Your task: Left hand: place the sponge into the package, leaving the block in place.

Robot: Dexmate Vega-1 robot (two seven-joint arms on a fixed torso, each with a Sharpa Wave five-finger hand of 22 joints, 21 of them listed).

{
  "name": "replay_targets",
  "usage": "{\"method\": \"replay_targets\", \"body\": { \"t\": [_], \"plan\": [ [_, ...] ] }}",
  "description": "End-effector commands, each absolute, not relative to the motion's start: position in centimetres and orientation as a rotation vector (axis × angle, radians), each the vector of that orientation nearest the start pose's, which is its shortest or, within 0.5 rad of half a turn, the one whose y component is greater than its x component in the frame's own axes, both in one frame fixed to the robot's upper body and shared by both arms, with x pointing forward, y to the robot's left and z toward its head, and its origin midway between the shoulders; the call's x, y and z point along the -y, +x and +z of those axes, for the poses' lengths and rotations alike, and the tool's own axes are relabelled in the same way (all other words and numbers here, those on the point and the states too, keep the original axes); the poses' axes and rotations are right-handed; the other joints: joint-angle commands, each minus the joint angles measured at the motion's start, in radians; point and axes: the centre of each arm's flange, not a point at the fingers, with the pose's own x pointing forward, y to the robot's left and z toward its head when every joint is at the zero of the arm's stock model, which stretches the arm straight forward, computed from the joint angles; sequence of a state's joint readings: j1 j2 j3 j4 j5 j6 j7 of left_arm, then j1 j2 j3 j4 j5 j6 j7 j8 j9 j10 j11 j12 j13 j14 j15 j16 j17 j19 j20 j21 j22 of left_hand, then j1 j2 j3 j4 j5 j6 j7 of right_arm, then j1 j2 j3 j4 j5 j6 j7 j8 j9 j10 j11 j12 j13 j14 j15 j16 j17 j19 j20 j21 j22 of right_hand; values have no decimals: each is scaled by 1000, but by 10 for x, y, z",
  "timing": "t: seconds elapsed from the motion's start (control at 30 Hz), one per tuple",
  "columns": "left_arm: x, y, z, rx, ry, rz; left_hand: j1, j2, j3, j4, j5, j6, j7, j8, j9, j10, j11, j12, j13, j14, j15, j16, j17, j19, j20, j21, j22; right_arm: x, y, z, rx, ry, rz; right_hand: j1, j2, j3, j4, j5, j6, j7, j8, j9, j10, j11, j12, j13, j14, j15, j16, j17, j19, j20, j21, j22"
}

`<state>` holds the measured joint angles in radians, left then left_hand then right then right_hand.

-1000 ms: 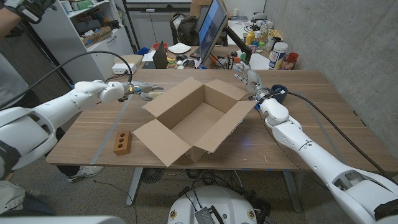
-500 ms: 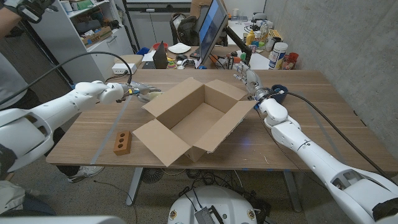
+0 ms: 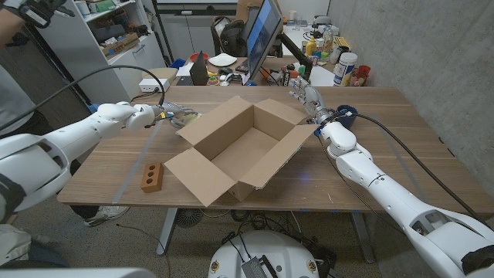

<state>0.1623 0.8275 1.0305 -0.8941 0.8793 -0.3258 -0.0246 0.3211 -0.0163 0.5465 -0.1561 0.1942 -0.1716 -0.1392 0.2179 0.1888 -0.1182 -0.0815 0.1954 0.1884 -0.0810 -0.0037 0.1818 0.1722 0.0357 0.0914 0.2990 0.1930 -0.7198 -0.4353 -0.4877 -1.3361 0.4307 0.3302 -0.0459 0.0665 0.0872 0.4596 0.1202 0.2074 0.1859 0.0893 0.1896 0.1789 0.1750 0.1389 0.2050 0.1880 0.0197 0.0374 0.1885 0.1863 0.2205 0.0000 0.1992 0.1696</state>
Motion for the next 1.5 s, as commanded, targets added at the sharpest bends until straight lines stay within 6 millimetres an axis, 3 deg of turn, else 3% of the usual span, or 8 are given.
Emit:
{"method": "replay_targets", "body": {
  "t": [0.03,0.13,0.2,0.3,0.4,0.5,0.73,1.5],
  "plan": [
    [-386,716,45,314,2121,-61,69,76,31,-6,-3,10,16,16,1,38,8,17,2,52,-8,16,1,58,-11,21,4,202,640,36,766,-143,270,-8,7,-1,-6,3,7,-2,2,4,12,1,-2,6,6,10,3,2,5,7,-2,4],
    [-385,716,47,350,2097,-25,161,181,57,-4,-10,84,69,27,2,149,8,42,2,188,-48,32,1,205,-63,72,4,202,640,36,764,-142,266,-8,7,-1,-6,3,7,-2,2,4,12,1,-2,6,6,10,3,2,5,8,-2,4],
    [-386,715,48,363,2081,-22,231,208,81,-3,-10,147,98,34,3,257,1,67,4,297,-101,47,2,320,-93,119,5,202,640,37,765,-154,264,-8,7,-1,-6,3,7,-1,2,4,13,2,-2,6,5,10,3,2,5,8,-2,4],
    [-384,714,49,375,2094,2,312,220,137,20,-5,222,139,33,3,382,-25,93,4,459,-156,75,7,455,-131,180,5,202,641,37,766,-153,262,-7,7,-1,-6,3,7,-1,2,4,12,2,-2,6,5,10,3,2,5,8,-2,4],
    [-383,710,48,439,2077,31,362,224,183,35,-3,307,160,43,3,482,-48,114,3,565,-193,91,9,540,-160,227,7,203,641,37,765,-164,253,-7,7,-1,-7,3,8,-1,2,4,12,1,-2,6,5,9,3,2,5,7,-2,4],
    [-382,709,48,449,2082,51,438,226,248,53,-7,416,171,51,5,604,-96,138,-1,671,-223,103,15,605,-184,280,12,203,642,37,764,-153,262,-7,7,-1,-7,3,7,-2,2,4,13,1,-2,6,6,8,3,2,5,7,-2,4],
    [-380,704,52,467,2047,51,467,222,271,75,-10,482,177,48,7,660,-112,141,-4,746,-227,111,18,649,-202,320,13,204,643,38,763,-153,258,-7,7,-1,-8,3,8,-1,2,4,12,-1,-3,6,6,8,2,1,5,8,-2,4],
    [-384,685,74,433,1949,104,489,220,286,79,-13,526,176,43,9,698,-94,139,-6,776,-227,105,18,659,-195,343,13,207,639,40,770,-152,272,-6,8,0,-9,4,9,0,2,4,14,0,-3,6,6,6,2,1,5,7,-3,4]
  ]
}}
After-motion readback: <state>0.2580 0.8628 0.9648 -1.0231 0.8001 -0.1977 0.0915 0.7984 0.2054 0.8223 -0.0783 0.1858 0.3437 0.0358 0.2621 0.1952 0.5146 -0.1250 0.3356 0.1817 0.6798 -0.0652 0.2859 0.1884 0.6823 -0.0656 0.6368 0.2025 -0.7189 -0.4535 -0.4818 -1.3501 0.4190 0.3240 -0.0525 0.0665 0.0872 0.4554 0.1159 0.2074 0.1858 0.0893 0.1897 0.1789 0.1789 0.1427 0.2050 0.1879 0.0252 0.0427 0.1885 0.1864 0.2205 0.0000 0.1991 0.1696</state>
